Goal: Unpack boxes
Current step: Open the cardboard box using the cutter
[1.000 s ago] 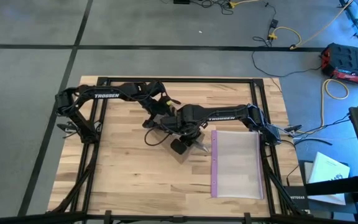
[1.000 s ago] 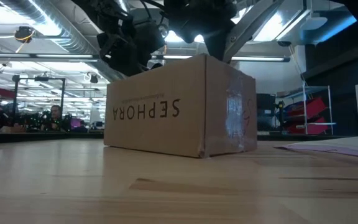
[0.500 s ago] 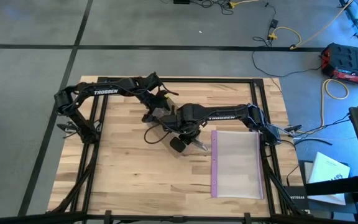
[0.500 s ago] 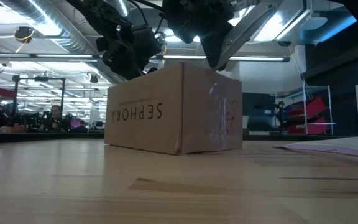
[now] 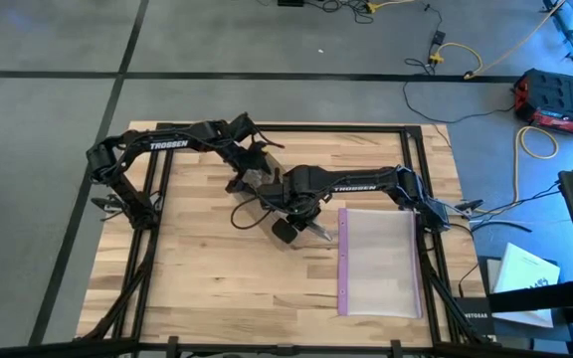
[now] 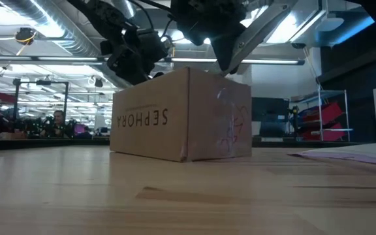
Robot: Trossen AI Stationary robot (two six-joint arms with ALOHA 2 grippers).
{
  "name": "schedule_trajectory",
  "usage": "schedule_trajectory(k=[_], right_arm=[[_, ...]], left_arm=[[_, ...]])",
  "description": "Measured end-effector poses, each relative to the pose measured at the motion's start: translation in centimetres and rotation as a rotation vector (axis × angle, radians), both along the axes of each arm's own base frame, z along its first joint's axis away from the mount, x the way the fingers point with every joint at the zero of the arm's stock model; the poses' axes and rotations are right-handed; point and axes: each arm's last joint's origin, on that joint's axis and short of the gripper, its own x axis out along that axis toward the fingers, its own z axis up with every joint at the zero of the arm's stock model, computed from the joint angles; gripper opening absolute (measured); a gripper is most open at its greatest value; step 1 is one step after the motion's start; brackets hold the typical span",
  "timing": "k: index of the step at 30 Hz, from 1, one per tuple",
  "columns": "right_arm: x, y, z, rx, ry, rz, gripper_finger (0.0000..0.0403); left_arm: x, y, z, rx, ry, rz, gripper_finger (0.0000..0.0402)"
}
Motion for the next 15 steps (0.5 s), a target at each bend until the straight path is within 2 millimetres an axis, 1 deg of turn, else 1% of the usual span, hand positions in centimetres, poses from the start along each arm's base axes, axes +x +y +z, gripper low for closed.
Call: schedule_trajectory(k=[15], right_arm=[[0.0, 0.0, -0.01, -0.031, 0.013, -0.092, 0.0057]], left_arm=[[-0.1, 0.19, 0.0, -0.006, 0.009, 0.024, 0.04]])
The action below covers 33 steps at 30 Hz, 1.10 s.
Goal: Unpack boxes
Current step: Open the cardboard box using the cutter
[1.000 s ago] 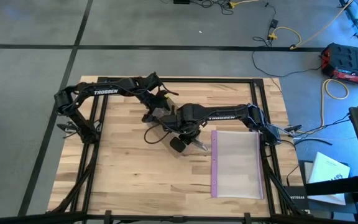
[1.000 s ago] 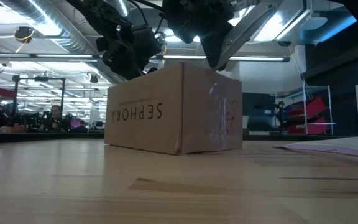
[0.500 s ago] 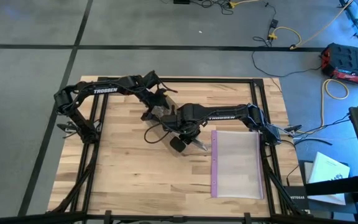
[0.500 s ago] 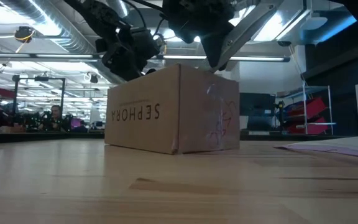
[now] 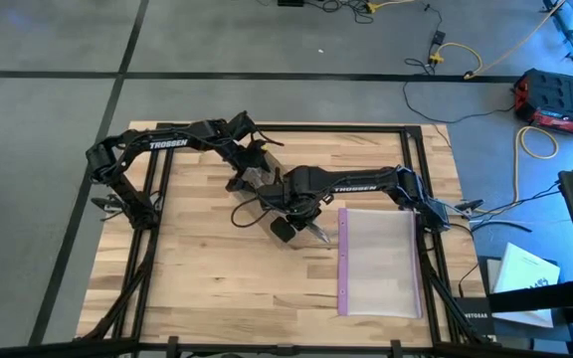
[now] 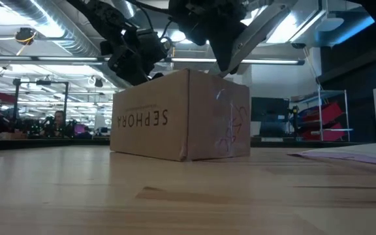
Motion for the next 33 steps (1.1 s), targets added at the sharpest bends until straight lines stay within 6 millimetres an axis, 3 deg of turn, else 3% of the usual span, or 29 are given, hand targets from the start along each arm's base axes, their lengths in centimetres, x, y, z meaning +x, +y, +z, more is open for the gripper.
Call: schedule_trajectory(k=[17, 21, 27, 33], right_arm=[[-0.8, -1.0, 1.7, 0.058, -0.024, -0.095, 0.0057], [-1.4, -1.5, 2.9, 0.057, -0.057, -0.102, 0.0057], [-1.8, -2.8, 4.0, 0.137, -0.091, -0.087, 0.0057], [-1.8, -2.3, 4.1, 0.273, -0.11, 0.002, 0.0057]], left_arm=[[0.0, 0.0, 0.0, 0.018, 0.008, 0.013, 0.04], [0.1, 0.0, 0.0, 0.012, 0.009, 0.025, 0.04], [0.7, -0.8, 0.1, 0.022, 0.009, 0.019, 0.04], [2.0, -2.4, 0.2, 0.022, -0.01, 0.015, 0.04]])
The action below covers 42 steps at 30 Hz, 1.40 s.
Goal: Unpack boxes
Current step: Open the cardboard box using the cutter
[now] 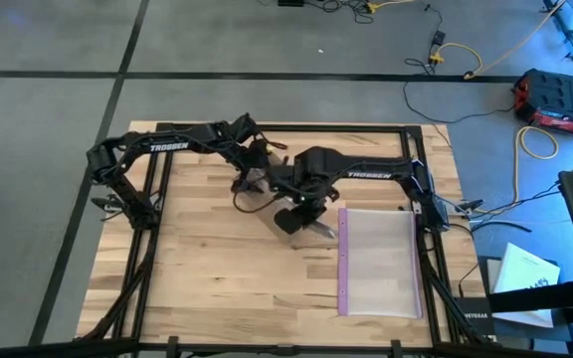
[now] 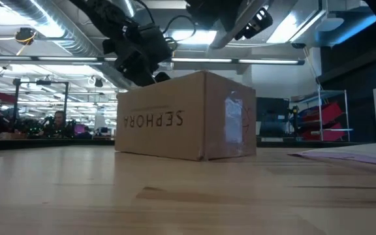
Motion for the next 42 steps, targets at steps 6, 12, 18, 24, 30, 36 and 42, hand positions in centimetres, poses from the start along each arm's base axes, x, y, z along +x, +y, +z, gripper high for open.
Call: schedule_trajectory(k=[6, 12, 18, 24, 30, 36, 42], right_arm=[[0.0, -0.1, 0.0, -0.012, -0.001, 0.0, 0.0057], [0.0, 0.4, 0.0, 0.018, 0.0, 0.006, 0.0057], [-0.1, 0.5, -1.2, 0.039, 0.053, -0.001, 0.0057], [-0.4, 1.5, -3.0, 0.034, 0.135, 0.013, 0.0057], [-0.5, 2.0, -3.0, 0.007, 0.148, -0.008, 0.0057], [-0.5, 2.2, -3.1, -0.007, 0.16, -0.027, 0.0057], [-0.5, 2.1, -3.1, -0.013, 0.167, -0.044, 0.0057]], left_arm=[[1.1, -2.4, 0.0, -0.033, 0.002, -0.048, 0.04], [1.6, -3.8, 0.1, -0.052, 0.0, -0.09, 0.04], [1.6, -3.9, 0.0, -0.055, -0.004, -0.093, 0.04], [1.7, -4.0, 0.0, -0.056, -0.007, -0.095, 0.04], [1.7, -4.0, 0.1, -0.051, -0.012, -0.103, 0.04], [1.8, -4.1, 0.1, -0.047, -0.018, -0.109, 0.04], [1.9, -4.3, 0.1, -0.043, -0.021, -0.12, 0.04]])
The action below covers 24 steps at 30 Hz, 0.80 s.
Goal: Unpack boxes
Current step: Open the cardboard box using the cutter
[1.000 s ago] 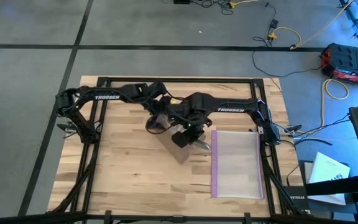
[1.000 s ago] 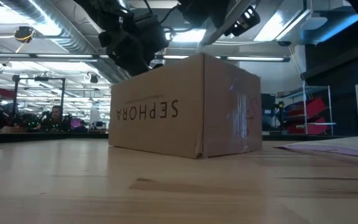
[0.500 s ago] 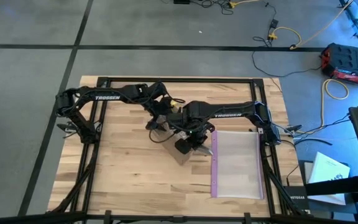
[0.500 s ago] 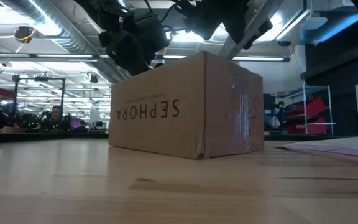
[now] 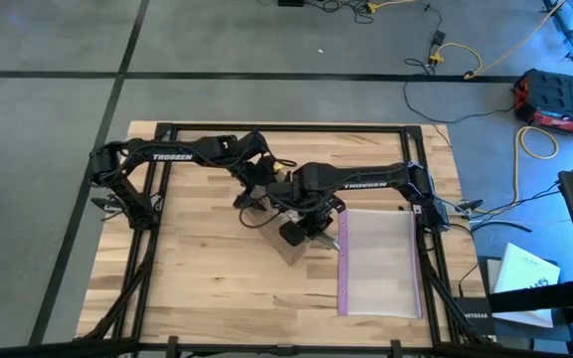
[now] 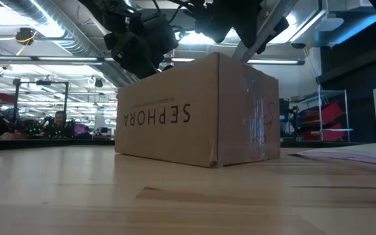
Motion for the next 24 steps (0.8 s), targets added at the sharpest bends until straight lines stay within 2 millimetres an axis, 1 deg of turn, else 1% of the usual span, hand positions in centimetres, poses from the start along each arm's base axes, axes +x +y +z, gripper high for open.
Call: schedule_trajectory(k=[11, 20, 24], right_arm=[[-0.1, 0.8, -0.1, -0.006, 0.012, 0.009, 0.0057], [-0.1, 1.8, 0.2, -0.113, -0.005, 0.02, 0.0057], [-0.1, 1.8, 0.2, -0.117, 0.0, 0.009, 0.0057]], left_arm=[[0.2, 0.0, 0.1, 0.006, -0.026, -0.008, 0.04], [0.2, 0.1, 0.1, 0.011, -0.03, -0.012, 0.04], [0.2, 0.1, 0.1, 0.013, -0.03, -0.012, 0.04]])
